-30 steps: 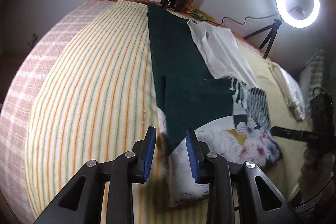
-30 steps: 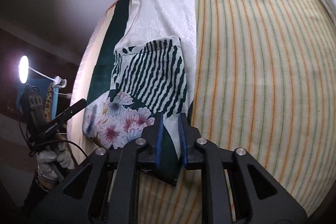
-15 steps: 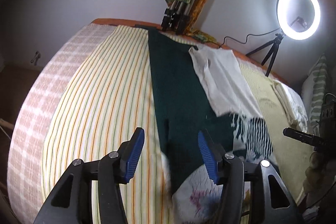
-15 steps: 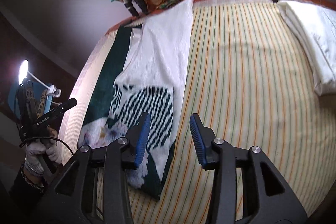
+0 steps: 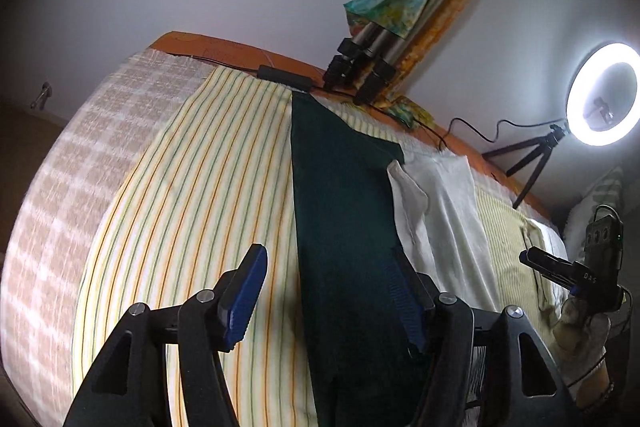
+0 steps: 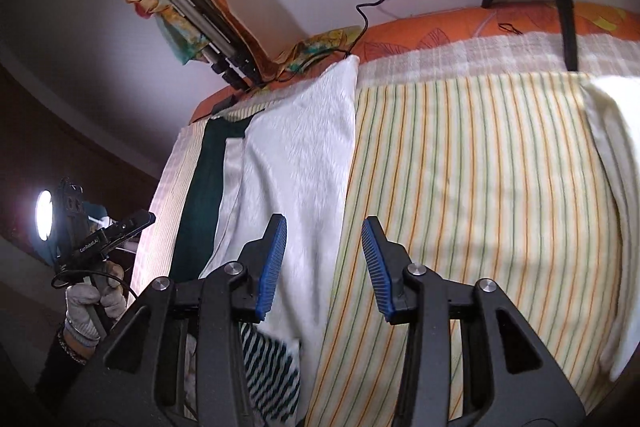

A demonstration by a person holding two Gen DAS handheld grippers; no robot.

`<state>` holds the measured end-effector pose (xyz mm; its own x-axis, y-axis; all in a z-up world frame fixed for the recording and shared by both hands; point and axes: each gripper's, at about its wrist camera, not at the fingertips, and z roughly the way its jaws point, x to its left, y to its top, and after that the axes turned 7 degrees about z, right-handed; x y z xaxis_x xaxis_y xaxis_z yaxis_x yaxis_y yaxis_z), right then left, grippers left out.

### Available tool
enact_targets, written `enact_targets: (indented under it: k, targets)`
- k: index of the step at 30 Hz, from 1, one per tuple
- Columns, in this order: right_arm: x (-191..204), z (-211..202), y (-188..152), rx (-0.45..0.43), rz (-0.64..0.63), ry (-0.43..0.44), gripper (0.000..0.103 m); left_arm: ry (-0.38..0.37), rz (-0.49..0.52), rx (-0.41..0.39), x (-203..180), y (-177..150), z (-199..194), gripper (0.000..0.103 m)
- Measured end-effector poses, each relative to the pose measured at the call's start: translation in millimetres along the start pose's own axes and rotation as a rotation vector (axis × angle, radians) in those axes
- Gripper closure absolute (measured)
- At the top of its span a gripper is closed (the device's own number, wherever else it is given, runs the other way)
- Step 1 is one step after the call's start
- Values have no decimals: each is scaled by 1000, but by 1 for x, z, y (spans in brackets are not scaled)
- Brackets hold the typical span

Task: Fold small clothes
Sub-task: 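Lift the hem with both tools and carry it along the strip toward the collar, then lay the hem over the collar end with both tools, folding the strip in half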

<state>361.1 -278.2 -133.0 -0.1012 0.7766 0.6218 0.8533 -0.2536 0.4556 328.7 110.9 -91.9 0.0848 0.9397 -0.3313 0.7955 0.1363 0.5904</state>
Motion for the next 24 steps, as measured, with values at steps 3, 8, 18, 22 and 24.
enact_targets:
  k: [3, 8, 18, 22, 24]
  targets:
    - [1, 16, 20, 10, -17, -17, 61, -3, -20, 4, 8, 14, 18, 40]
    - [-3, 39, 48, 10, -5, -8, 61, -10, -1, 2, 10, 36, 44, 40]
    - [-5, 95, 88, 17, 2, -22, 60, -5, 17, 1, 13, 67, 88, 47]
    - [0, 105, 100, -5, -5, -18, 60, -5, 36, -4, 12, 72, 99, 52]
    - [2, 109, 103, -8, -14, -17, 60, -2, 50, -10, 11, 74, 101, 57]
